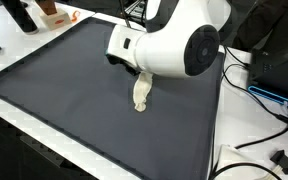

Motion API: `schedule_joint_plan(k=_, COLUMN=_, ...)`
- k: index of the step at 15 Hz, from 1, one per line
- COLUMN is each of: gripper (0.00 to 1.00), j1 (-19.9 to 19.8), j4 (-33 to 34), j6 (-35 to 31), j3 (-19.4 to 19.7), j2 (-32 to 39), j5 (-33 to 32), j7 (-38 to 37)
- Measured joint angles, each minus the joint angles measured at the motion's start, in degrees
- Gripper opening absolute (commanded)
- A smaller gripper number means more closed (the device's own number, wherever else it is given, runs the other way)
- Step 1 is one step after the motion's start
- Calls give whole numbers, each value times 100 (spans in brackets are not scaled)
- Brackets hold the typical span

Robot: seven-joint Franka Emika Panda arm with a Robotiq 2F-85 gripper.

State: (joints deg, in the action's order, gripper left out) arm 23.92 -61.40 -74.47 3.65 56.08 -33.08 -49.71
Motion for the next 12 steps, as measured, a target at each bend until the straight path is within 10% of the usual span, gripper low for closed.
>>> schedule_joint_plan(k=12, gripper=25, j1=191, j4=145, j6=-208, j3=-23, j2=-36, j5=-37, j7=684)
